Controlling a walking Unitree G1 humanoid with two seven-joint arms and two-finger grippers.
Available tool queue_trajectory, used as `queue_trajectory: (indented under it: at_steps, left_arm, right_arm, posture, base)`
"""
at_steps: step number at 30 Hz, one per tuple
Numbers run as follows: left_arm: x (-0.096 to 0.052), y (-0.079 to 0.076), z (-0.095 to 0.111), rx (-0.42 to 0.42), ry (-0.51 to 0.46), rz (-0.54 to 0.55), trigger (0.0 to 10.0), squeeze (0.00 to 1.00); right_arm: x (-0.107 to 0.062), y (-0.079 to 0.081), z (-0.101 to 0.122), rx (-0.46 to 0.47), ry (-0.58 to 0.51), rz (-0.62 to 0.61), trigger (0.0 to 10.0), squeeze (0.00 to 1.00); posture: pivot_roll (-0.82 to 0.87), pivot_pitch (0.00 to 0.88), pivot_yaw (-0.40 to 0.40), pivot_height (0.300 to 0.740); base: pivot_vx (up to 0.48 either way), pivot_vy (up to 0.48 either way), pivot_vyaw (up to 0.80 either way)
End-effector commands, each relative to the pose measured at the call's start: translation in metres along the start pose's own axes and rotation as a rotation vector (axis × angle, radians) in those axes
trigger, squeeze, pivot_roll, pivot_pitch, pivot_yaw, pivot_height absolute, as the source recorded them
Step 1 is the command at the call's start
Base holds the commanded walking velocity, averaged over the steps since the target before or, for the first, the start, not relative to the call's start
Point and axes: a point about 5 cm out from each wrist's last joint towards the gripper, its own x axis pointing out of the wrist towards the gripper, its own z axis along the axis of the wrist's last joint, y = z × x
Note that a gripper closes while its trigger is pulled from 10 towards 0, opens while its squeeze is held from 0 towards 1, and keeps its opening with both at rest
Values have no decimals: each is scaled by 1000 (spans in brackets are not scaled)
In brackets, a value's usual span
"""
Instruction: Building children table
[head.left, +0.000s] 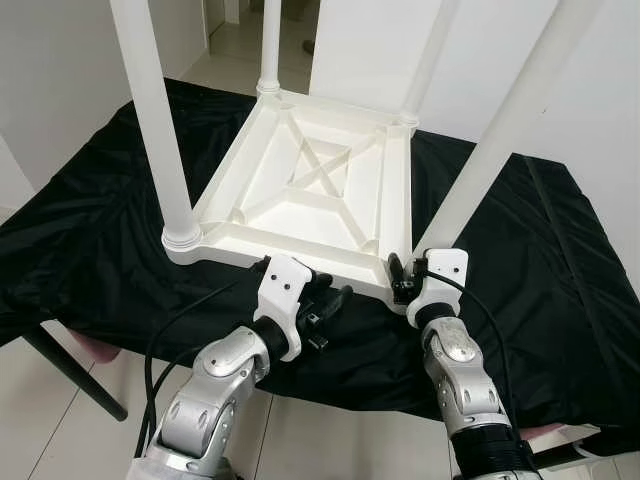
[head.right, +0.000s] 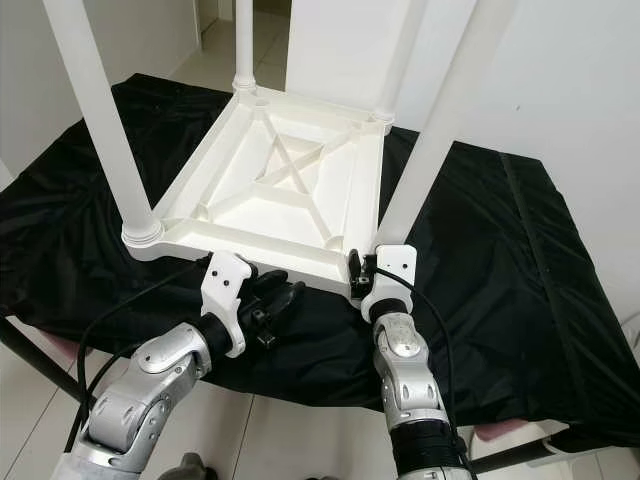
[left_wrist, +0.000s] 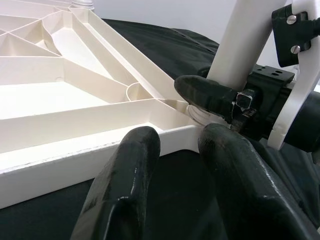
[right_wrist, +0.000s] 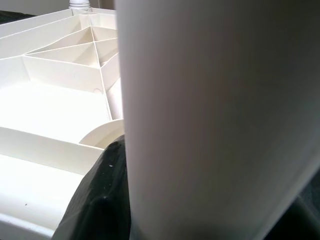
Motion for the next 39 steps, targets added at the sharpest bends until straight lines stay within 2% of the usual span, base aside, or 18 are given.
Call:
queue_trajectory:
  at_steps: [1, 6, 10, 11, 13, 15, 18, 22, 23, 24, 25, 30, 31, 37, 38, 39]
  left_arm:
    - [1, -3, 1, -4, -1, -11, 10000, 0]
    - [0, -3, 1, -6, 0, -10, 10000, 0]
    - [0, -4, 1, -7, 0, -12, 10000, 0]
    - [0, -4, 1, -9, 2, -16, 10000, 0]
    - [0, -4, 1, -9, 2, -16, 10000, 0]
    - [1, -4, 1, -9, 4, -22, 10000, 0]
    - [2, -3, 1, -8, 4, -27, 10000, 0]
    - [4, -3, 1, -7, 3, -33, 10000, 0]
    - [5, -3, 2, -6, 1, -37, 10000, 0]
    - [5, -3, 2, -6, 1, -37, 10000, 0]
    - [5, -4, 3, -3, 0, -40, 10000, 0]
    - [4, -2, 3, -2, 1, -37, 10000, 0]
    - [4, -2, 2, -2, 2, -35, 10000, 0]
    - [3, -2, 2, -2, 2, -31, 10000, 0]
    - [3, -2, 2, 1, 2, -27, 10000, 0]
    - [3, -2, 2, 1, 2, -27, 10000, 0]
  right_arm:
    - [-4, -19, -10, -35, 57, -99, 0, 0]
    - [-16, -38, -14, -58, 63, -239, 0, 0]
    - [-23, -44, -16, -68, 64, -292, 0, 0]
    - [-31, -44, -17, -73, 66, -295, 0, 0]
    - [-31, -44, -17, -73, 66, -295, 0, 0]
    - [-43, -42, -18, -79, 65, -286, 0, 0]
    - [-50, -36, -16, -73, 55, -262, 0, 0]
    - [-50, -25, -13, -69, 21, -187, 0, 0]
    - [-48, -21, -13, -49, 18, -147, 1725, 0]
    - [-48, -21, -13, -49, 18, -147, 1725, 0]
    - [-47, -22, -13, -45, 20, -127, 10000, 0]
    - [-47, -31, -10, -46, -1, -127, 10000, 0]
    - [-47, -33, -7, -44, -14, -127, 10000, 1000]
    - [-47, -33, 2, -52, -66, -107, 10000, 1000]
    - [-48, -30, 7, -54, -96, -77, 10000, 0]
    - [-48, -30, 7, -54, -96, -77, 10000, 0]
  posture:
    - [151, 56, -98, 740]
    - [145, 58, -95, 740]
    - [142, 61, -92, 740]
    - [134, 63, -87, 740]
    - [134, 63, -87, 740]
    - [126, 62, -83, 740]
    - [119, 60, -78, 740]
    - [115, 58, -74, 740]
    - [116, 56, -74, 740]
    - [116, 56, -74, 740]
    - [120, 56, -75, 740]
    - [120, 56, -76, 740]
    - [121, 58, -77, 740]
    - [123, 58, -78, 740]
    - [124, 60, -78, 740]
    - [124, 60, -78, 740]
  base:
    - [0, 0, 0]
    - [0, 0, 0]
    - [0, 0, 0]
    - [0, 0, 0]
    - [0, 0, 0]
    - [0, 0, 0]
    - [0, 0, 0]
    - [0, 0, 0]
    - [0, 0, 0]
    - [0, 0, 0]
    - [0, 0, 0]
    - [0, 0, 0]
    - [0, 0, 0]
    - [0, 0, 0]
    - [0, 0, 0]
    - [0, 0, 0]
